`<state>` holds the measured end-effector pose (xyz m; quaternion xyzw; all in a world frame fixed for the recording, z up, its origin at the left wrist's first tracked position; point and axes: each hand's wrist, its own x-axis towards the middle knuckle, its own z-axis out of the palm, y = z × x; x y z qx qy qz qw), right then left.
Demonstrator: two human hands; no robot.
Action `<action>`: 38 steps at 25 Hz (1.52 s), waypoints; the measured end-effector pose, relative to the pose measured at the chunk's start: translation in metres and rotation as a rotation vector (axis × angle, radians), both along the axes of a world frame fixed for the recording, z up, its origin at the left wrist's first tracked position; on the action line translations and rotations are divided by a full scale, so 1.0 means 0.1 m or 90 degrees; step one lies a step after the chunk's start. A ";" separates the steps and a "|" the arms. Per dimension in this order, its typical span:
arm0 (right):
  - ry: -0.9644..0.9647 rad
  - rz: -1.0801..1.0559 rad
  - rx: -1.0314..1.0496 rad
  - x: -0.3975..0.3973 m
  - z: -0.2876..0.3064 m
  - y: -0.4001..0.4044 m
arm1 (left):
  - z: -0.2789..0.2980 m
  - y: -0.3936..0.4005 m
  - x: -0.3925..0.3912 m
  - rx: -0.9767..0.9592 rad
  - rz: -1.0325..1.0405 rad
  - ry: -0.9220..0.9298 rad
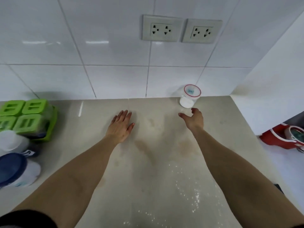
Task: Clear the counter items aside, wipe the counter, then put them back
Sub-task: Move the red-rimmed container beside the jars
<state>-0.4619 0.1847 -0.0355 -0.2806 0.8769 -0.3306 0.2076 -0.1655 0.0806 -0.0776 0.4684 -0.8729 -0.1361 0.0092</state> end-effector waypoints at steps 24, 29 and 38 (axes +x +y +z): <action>-0.071 -0.137 -0.279 -0.39 -0.38 -0.70 | -0.35 -0.30 -0.17 -0.042 0.005 -0.068; -0.056 -0.038 -0.296 0.11 -0.21 -0.33 | -0.19 0.01 0.04 -0.019 0.022 -0.046; -0.100 0.269 -0.243 1.81 -0.12 0.63 | 0.11 1.29 1.47 -0.012 0.043 0.102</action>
